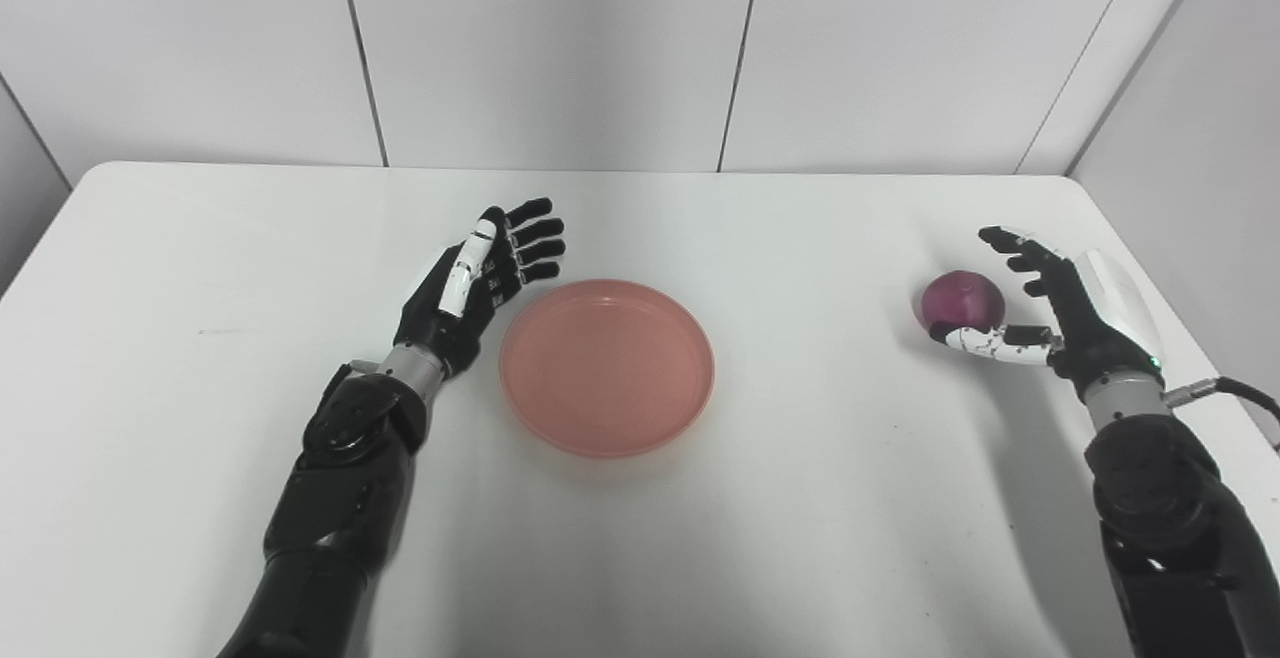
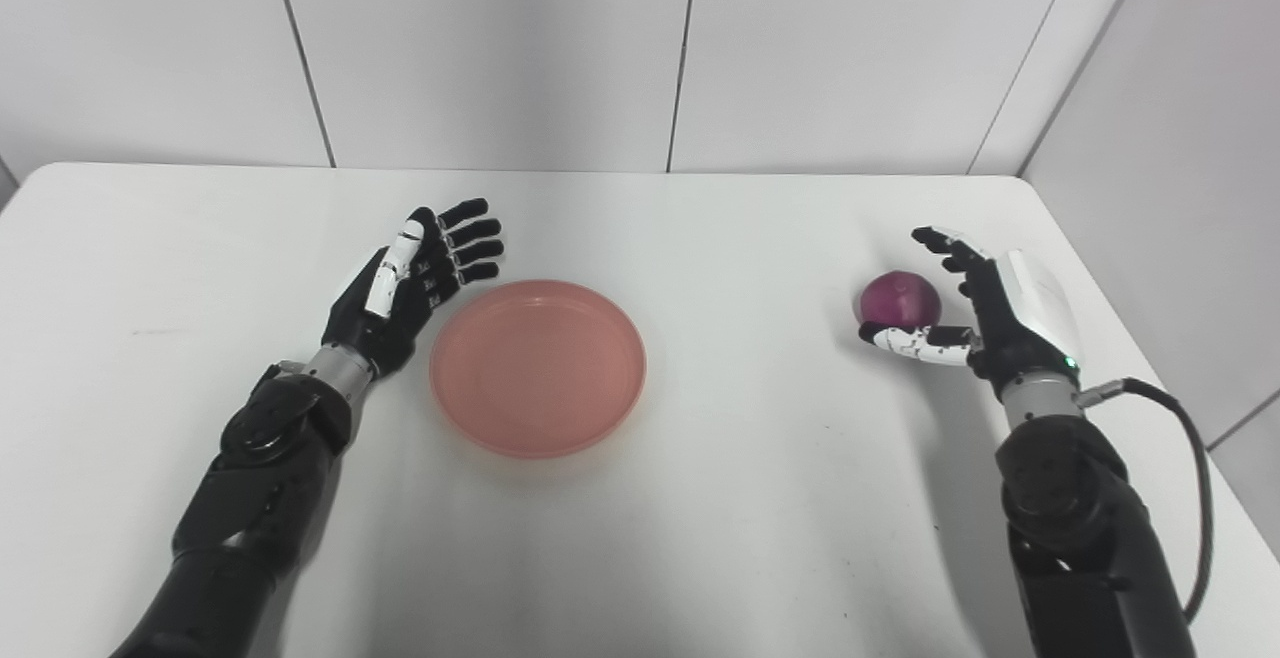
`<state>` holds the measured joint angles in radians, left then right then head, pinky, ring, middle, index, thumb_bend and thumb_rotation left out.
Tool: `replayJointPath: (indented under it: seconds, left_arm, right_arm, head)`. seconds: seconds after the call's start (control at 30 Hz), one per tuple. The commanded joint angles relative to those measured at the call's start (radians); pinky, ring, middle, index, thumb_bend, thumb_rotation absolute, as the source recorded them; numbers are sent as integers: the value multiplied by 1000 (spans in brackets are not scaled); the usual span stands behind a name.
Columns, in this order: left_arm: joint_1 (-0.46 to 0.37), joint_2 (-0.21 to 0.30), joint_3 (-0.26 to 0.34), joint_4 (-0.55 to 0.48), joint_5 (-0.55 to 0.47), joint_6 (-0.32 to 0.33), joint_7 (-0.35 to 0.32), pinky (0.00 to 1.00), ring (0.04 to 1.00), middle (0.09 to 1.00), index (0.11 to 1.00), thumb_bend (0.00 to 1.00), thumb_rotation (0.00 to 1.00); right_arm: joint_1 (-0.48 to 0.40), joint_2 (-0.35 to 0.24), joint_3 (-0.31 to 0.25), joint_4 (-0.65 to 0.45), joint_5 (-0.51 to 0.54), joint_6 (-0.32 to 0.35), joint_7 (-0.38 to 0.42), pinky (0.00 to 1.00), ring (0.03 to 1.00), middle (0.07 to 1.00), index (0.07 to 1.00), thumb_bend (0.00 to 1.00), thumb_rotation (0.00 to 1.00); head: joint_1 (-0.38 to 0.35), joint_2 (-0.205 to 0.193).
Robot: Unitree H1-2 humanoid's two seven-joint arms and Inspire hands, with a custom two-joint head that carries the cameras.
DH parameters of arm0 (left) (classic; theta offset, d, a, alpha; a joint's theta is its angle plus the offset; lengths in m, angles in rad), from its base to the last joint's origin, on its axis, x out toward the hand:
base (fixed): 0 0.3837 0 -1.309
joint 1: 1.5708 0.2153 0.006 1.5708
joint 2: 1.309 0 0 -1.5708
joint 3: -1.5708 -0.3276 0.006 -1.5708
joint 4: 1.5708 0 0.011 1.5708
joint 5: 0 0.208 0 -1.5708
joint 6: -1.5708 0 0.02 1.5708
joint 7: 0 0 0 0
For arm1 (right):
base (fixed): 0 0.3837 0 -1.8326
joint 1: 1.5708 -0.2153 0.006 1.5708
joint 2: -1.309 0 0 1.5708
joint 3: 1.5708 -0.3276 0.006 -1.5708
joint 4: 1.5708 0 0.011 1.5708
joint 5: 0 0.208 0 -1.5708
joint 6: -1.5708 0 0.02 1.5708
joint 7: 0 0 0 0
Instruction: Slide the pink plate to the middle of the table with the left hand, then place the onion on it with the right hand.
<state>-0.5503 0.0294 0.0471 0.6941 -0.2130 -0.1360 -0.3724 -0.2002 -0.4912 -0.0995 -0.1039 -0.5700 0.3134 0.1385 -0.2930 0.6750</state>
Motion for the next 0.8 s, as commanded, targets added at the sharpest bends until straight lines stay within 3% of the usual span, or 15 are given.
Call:
replayJointPath:
  seconds: [0.0, 0.77]
  left_arm:
    - [11, 10, 1, 24, -6, 14, -3, 798, 814, 816, 794, 415, 1000]
    - [13, 12, 2, 29, -5, 14, 2, 795, 809, 807, 778, 415, 1000]
  right_arm:
    - [-47, -24, -5, 1, 0, 2, -25, 750, 823, 841, 837, 1000, 253]
    - [-118, -42, 46, 172, 22, -33, -54, 753, 830, 851, 837, 1000, 252]
  head:
    - [1, -1]
    - [-17, -5]
